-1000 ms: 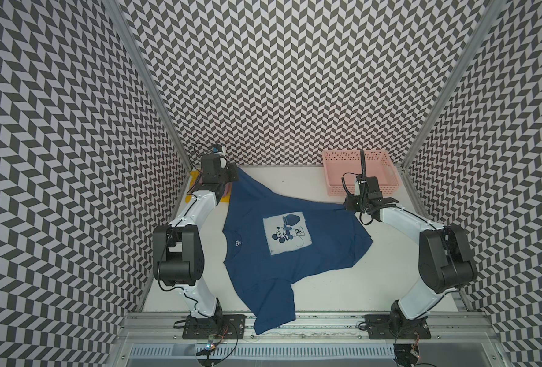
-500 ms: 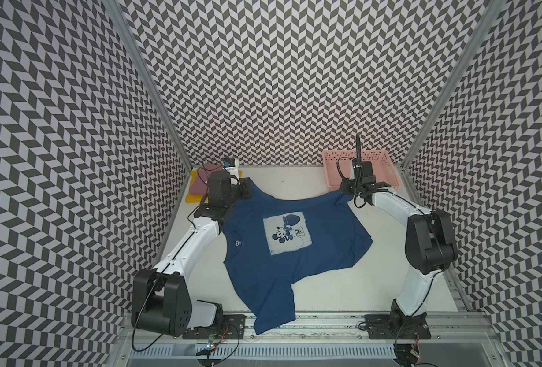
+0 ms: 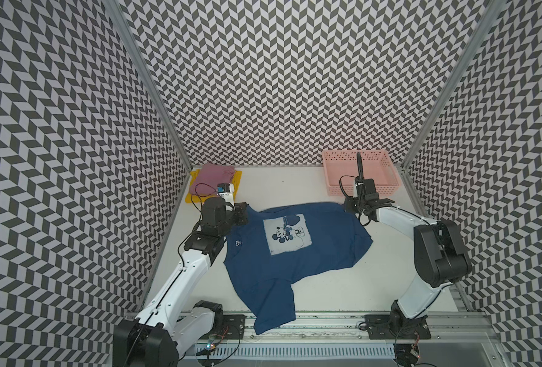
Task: Fold and stack t-shirts
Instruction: Fold the T-shirt.
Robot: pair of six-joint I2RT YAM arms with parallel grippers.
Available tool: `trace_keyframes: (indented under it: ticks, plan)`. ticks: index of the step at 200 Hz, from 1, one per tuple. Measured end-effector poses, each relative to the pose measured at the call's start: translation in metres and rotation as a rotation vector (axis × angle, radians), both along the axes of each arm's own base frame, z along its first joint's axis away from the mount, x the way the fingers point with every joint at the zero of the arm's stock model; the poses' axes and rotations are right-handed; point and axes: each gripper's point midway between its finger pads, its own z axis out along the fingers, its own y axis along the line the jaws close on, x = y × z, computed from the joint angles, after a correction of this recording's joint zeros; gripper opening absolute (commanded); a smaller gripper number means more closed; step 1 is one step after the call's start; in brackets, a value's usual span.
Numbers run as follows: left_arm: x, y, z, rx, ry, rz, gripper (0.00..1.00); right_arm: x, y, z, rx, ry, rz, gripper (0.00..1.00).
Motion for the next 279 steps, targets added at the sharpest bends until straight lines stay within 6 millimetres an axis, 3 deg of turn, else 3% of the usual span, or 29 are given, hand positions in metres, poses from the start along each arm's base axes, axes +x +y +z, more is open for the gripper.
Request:
trace_keyframes:
  ticks: [79,151,155,168,182,188,207,227,263,279]
  plan:
    - [-0.012,-0.006,-0.037,0.001,0.157,-0.012,0.0,-0.007,-0.002,-0.011,0.002,0.021,-0.017,0.0]
    - [-0.035,-0.033,-0.064,-0.009,0.285,-0.115,0.0,-0.015,0.001,-0.02,-0.022,0.046,-0.024,0.0]
    - [-0.037,-0.034,-0.066,-0.009,0.294,-0.12,0.09,-0.015,0.0,-0.021,-0.025,0.047,-0.028,0.05]
    - [-0.044,-0.036,-0.072,-0.005,0.329,-0.136,0.58,-0.016,0.0,-0.022,-0.026,0.053,-0.036,0.41]
    - [-0.052,-0.038,-0.079,-0.001,0.367,-0.151,0.87,-0.018,-0.001,-0.023,-0.036,0.058,-0.044,0.54]
    - [-0.055,-0.039,-0.081,0.002,0.383,-0.154,0.94,-0.018,-0.002,-0.023,-0.041,0.06,-0.049,0.57]
    - [-0.065,-0.041,-0.087,0.006,0.431,-0.154,0.96,-0.019,-0.003,-0.023,-0.052,0.06,-0.061,0.65]
    - [-0.066,-0.038,-0.078,0.012,0.425,-0.135,0.96,-0.02,-0.004,-0.013,-0.049,0.041,-0.073,0.76]
    - [-0.037,-0.03,-0.031,0.018,0.274,-0.064,0.95,-0.01,-0.002,0.044,-0.008,-0.092,-0.082,0.83]
    - [-0.017,-0.024,-0.023,0.021,0.243,-0.024,0.93,-0.001,0.0,0.068,0.012,-0.16,-0.081,0.83]
